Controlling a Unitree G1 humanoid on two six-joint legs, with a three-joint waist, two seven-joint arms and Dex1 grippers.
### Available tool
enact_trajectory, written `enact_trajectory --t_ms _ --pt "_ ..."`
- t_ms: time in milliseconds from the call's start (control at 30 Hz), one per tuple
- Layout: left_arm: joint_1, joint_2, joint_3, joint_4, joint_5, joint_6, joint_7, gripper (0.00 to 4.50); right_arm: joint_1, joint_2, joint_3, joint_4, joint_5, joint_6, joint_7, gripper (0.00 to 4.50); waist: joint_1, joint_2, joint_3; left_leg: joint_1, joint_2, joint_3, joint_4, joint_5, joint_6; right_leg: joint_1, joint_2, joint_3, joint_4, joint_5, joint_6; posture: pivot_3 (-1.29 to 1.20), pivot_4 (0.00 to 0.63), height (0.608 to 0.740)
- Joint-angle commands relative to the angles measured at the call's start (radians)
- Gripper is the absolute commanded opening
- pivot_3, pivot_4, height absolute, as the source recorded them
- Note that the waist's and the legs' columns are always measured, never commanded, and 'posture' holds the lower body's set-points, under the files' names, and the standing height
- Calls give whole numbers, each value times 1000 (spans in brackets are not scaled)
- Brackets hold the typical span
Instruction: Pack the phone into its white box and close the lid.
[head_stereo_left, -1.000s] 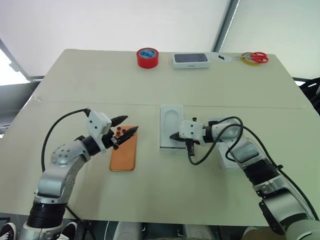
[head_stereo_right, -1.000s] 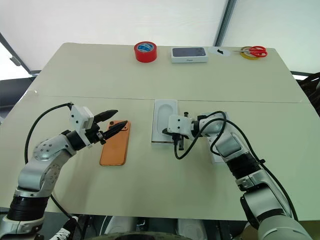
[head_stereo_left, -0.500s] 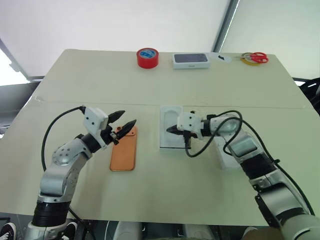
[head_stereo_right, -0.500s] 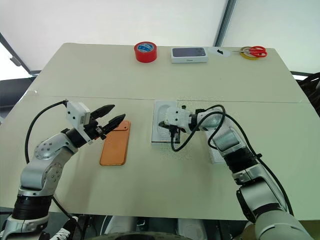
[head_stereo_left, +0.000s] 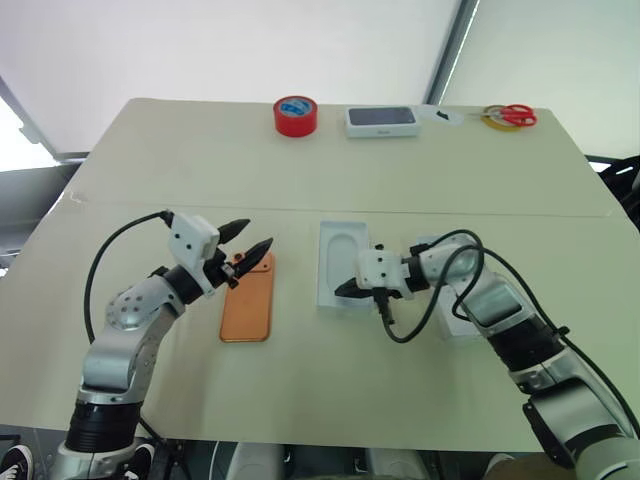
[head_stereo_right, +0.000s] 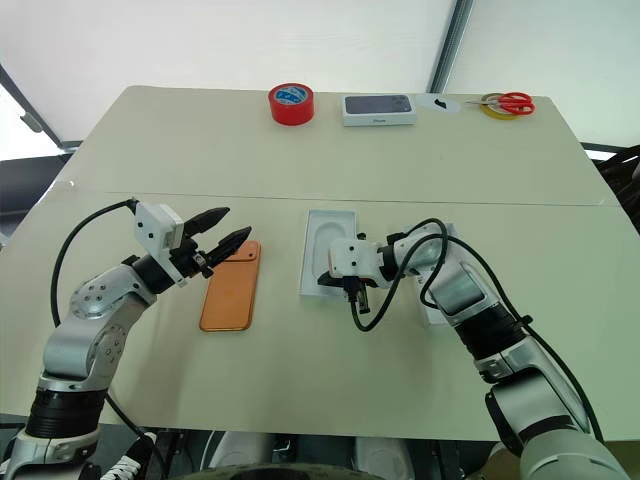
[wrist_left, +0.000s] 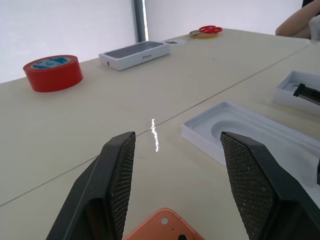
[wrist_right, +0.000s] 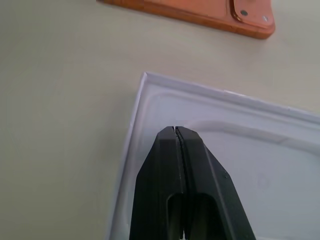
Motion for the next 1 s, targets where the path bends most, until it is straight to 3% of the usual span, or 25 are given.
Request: enact_trajectory --t_ms 33,200,267,433,533,600,667,800,1000 --pt "-13 -3 9 -18 6 -20 8 2891 -47 20 -35 32 -38 -49 -86 23 0 0 0 0 0 0 0 0 0 0 0 0 0 0 0 0 150 740" --pt "-3 -2 17 -24 -1 30 33 2891 -103 47 -39 159 -102 -148 -202 23 -1 0 0 0 0 0 0 1 -1 -1 0 0 0 0 0 0 150 740" --pt "15 18 41 -37 -44 127 46 2891 -111 62 -36 184 -115 -174 -233 23 -1 0 0 0 0 0 0 1 -1 0 0 0 0 0 0 0 150 740" --pt "44 72 199 -48 -288 447 80 2891 -126 134 -81 157 -39 -121 -258 23 -6 0 0 0 0 0 -1 1 -1 -1 0 0 1 0 0 0 150 740" --pt "110 131 378 -8 -445 614 94 2891 -124 211 -64 85 -12 -21 -273 23 -16 0 0 0 0 0 -1 1 -1 -2 0 0 2 0 0 0 150 740" --pt "130 148 436 7 -547 725 110 2891 -123 232 -38 72 -42 -9 -283 23 -18 0 0 0 1 0 -3 1 -2 -3 0 0 1 0 0 0 150 740" --pt "153 168 453 11 -605 811 114 2891 -118 246 -7 64 -60 -1 -272 23 -8 -1 0 0 0 0 -3 1 -2 -3 0 0 1 0 0 0 150 740" --pt "223 195 407 -7 -576 850 116 2891 -110 283 108 54 -148 -17 -275 23 -6 -1 0 0 -1 0 -3 1 -2 -3 -1 0 1 0 0 0 150 740" --pt "204 151 376 -17 -622 895 145 2891 -138 283 236 89 -280 -39 -250 23 -4 -1 0 0 -1 0 -5 2 -3 -4 -1 0 1 0 -1 0 150 740"
